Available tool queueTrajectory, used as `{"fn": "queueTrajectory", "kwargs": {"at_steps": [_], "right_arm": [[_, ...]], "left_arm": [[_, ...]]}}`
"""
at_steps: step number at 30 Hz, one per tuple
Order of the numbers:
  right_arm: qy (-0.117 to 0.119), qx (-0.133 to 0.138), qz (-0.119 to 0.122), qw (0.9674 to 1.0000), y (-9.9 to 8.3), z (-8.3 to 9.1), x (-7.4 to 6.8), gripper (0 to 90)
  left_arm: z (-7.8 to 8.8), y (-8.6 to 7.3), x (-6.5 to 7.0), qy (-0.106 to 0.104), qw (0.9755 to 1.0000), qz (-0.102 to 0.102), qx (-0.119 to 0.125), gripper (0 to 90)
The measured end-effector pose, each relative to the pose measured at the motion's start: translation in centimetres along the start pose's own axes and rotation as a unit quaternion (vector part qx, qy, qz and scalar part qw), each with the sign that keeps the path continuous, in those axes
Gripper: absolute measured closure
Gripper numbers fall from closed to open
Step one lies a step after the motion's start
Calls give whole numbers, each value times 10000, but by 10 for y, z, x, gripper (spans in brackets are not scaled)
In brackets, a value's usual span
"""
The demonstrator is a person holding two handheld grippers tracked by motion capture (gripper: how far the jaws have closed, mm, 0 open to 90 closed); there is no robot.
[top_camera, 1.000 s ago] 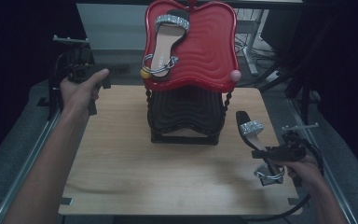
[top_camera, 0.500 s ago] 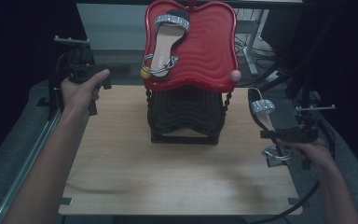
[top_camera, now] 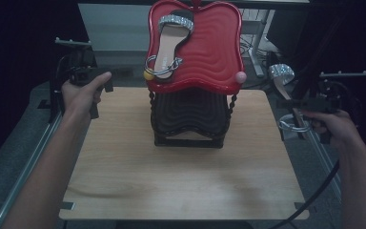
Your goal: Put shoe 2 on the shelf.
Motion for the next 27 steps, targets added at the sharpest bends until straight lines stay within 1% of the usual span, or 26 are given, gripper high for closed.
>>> {"fn": "queueTrajectory", "kwargs": {"at_steps": [4,5,6,7,10,13,14,15,16,17,18,19,20,23,25,27], "right_arm": [[11,40,53,10000,22,-1,-5,427],[1,24,93,10000,33,-3,-8,427],[1,22,113,9999,37,-4,-9,427],[1,22,113,9999,37,-4,-9,427],[19,67,161,9998,56,-6,-15,427],[37,111,159,9998,73,-11,-22,427],[33,94,176,9998,81,-13,-25,427],[9,72,231,9997,94,-16,-31,427],[9,72,231,9997,94,-16,-31,427],[15,73,256,9996,99,-18,-34,427],[8,75,296,9995,107,-20,-38,427],[30,84,325,9994,121,-25,-45,427],[30,84,325,9994,121,-25,-45,427],[24,67,370,9993,138,-34,-53,427],[27,67,367,9993,149,-41,-58,427],[68,76,364,9993,162,-54,-66,427]], "left_arm": [[1,1,1,-14,10000,-11,6,331],[2,1,1,-11,10000,-14,9,331],[2,1,1,-12,10000,-11,16,331],[3,1,1,-12,10000,-9,-2,331],[4,2,1,0,10000,-31,2,331],[5,2,1,-22,10000,-37,-2,331],[4,2,2,-33,10000,-27,-9,331],[4,2,1,-31,10000,-76,-21,331],[4,2,1,-31,10000,-80,-25,331],[4,1,1,-44,10000,-70,-32,331],[4,2,1,-51,10000,-69,-29,331],[4,2,1,-57,9999,-83,-30,332],[4,2,1,-58,9999,-82,-28,332],[5,2,1,-67,9999,-69,-31,332],[6,3,0,-63,10000,-75,-20,332],[6,2,-2,-50,10000,-68,-25,332]]}}
Point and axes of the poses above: each handheld gripper's, and its own axes: z roughly backward along the jaws, y roughly out of its top, x roughly to its right, the point moved 9 cm from there along -z, roughly forward along the jaws, and after that the axes turned 15 degrees about z, right-handed, at the moved point
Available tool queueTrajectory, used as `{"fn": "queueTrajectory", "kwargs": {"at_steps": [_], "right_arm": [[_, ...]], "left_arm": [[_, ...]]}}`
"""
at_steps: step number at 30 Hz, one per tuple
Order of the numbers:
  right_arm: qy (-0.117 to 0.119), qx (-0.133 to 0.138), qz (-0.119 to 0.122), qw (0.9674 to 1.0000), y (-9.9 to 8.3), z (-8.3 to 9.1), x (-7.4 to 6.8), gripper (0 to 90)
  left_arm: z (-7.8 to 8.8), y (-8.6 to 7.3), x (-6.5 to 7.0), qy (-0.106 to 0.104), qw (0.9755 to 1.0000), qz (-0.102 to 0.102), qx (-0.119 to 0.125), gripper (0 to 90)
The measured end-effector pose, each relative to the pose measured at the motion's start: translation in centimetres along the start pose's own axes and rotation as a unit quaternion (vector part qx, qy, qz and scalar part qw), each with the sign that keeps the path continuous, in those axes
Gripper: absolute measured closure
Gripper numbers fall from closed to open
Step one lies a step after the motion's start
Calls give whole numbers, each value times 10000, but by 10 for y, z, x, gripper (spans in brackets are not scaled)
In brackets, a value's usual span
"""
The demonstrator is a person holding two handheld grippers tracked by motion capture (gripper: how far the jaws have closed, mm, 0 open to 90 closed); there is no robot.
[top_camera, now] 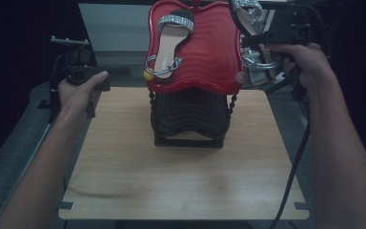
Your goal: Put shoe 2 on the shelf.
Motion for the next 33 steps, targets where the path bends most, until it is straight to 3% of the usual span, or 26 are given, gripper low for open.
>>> {"fn": "queueTrajectory", "kwargs": {"at_steps": [8,10,15,21,22,24,26,28,30,33], "right_arm": [[-9,-130,-22,9999,20,-37,-11,427],[-152,-199,-100,9996,23,-53,-9,426],[-375,-285,-237,9986,22,-71,-3,426],[-646,-402,-237,9968,18,-81,6,425],[-841,-482,-236,9950,15,-84,11,423],[-935,-512,-231,9940,14,-86,13,422],[-1245,-576,-263,9902,11,-88,20,409],[-1381,-621,-298,9880,9,-91,23,374],[-1615,-749,-205,9838,6,-96,27,331],[-1971,-639,-128,9782,10,-95,30,279]], "left_arm": [[0,-1,0,-25,10000,0,-7,332],[0,-2,1,-29,10000,5,-4,332],[-2,-2,0,-15,10000,-7,-35,332],[-5,-2,1,-25,10000,8,-52,332],[-6,-3,1,-16,10000,3,-47,332],[-6,-3,0,-11,10000,5,-58,332],[-7,-4,0,-10,10000,-10,-60,331],[-7,-4,0,-8,10000,-8,-63,331],[-7,-4,-1,-5,10000,-8,-63,330],[-7,-5,-2,-5,10000,13,-56,330]]}}
Point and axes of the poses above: each handheld gripper's, and its own axes: z roughly backward along the jaws, y roughly out of its top, x roughly to its right, the point moved 9 cm from there along -z, roughly forward along the jaws, and after that the axes turned 15 degrees about z, right-handed, at the moved point
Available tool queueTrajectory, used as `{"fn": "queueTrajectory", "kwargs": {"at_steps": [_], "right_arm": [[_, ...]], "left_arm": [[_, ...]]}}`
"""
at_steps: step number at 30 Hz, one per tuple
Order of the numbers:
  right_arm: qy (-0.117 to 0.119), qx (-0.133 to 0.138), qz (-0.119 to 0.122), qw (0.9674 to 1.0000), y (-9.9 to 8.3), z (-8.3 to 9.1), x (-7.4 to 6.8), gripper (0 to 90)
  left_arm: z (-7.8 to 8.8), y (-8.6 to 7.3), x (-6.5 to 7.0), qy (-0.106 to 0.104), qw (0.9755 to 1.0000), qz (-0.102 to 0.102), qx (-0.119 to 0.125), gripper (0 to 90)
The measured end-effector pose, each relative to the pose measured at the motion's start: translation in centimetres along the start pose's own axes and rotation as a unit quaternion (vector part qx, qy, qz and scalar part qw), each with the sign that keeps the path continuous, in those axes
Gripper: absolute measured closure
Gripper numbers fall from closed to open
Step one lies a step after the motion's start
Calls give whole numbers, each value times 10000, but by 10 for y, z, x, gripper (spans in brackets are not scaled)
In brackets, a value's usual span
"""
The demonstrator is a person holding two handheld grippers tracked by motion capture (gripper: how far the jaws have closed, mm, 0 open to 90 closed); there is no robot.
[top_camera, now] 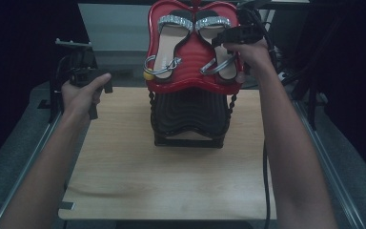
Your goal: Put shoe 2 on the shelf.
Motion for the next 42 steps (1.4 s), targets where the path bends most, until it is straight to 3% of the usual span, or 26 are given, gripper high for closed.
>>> {"fn": "queueTrajectory", "kwargs": {"at_steps": [3,8,12,17,19,29,37,42], "right_arm": [[32,79,152,9998,1,3,-3,276],[216,466,300,9982,4,14,-7,264],[674,733,479,9939,1,27,-13,293],[984,1002,613,9882,-12,46,-13,310],[1019,1029,622,9875,-15,48,-12,311],[1236,1401,677,9801,-67,82,14,335],[1219,1481,462,9803,-118,89,52,345],[1171,1437,417,9818,-132,88,62,350]], "left_arm": [[0,-1,-2,7,10000,-3,-3,330],[1,-1,-5,5,10000,24,14,330],[1,-2,-6,10,10000,21,14,330],[2,-3,-7,7,10000,-8,35,330],[2,-4,-8,10,10000,-10,38,330],[-3,-8,-7,-7,10000,-52,6,332],[-4,-9,-3,1,10000,-47,15,332],[-5,-10,-2,18,10000,-71,5,333]]}}
Point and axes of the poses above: each handheld gripper's, and its own axes: z roughly backward along the jaws, y roughly out of its top, x roughly to its right, the point moved 9 cm from there along -z, roughly forward along the jaws, and after that the axes turned 15 degrees about z, right-handed, at the moved point
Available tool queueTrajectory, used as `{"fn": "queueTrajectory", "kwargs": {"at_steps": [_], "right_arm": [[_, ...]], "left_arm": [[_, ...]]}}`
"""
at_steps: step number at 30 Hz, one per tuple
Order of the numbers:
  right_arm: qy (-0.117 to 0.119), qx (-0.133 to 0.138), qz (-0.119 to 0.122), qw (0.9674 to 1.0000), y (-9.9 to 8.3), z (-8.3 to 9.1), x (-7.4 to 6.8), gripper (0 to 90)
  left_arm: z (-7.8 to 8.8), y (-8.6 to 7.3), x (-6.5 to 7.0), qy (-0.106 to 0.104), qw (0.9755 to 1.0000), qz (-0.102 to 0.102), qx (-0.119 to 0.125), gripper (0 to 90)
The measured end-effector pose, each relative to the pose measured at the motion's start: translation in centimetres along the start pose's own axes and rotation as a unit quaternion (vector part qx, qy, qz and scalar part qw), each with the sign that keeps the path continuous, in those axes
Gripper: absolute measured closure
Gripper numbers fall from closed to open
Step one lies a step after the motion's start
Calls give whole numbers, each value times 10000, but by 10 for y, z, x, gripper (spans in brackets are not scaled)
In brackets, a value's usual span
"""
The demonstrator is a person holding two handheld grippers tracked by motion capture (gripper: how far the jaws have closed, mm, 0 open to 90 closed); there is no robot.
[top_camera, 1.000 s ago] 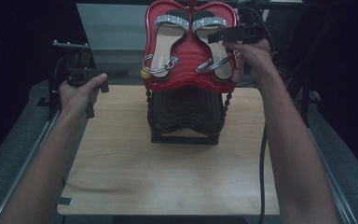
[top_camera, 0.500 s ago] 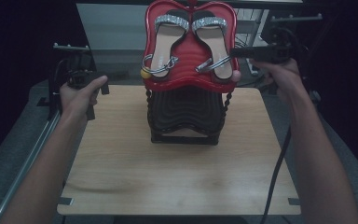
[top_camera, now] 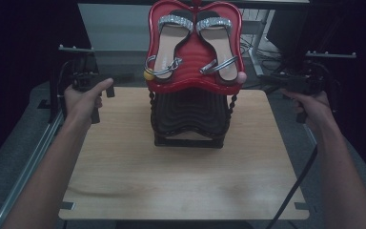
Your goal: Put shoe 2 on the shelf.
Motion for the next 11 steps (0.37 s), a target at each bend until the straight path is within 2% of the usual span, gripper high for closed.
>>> {"fn": "queueTrajectory", "kwargs": {"at_steps": [6,11], "right_arm": [[-20,41,18,10000,0,2,1,353],[-50,146,149,9998,-1,5,-1,350]], "left_arm": [[-1,-1,1,-7,10000,0,7,334],[-1,-5,0,20,10000,-62,20,333]]}}
Point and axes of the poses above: each handheld gripper's, and its own axes: z roughly backward along the jaws, y roughly out of its top, x roughly to its right, the point moved 9 cm from there along -z, roughly forward along the jaws, and after that the axes turned 15 degrees about z, right-handed, at the moved point
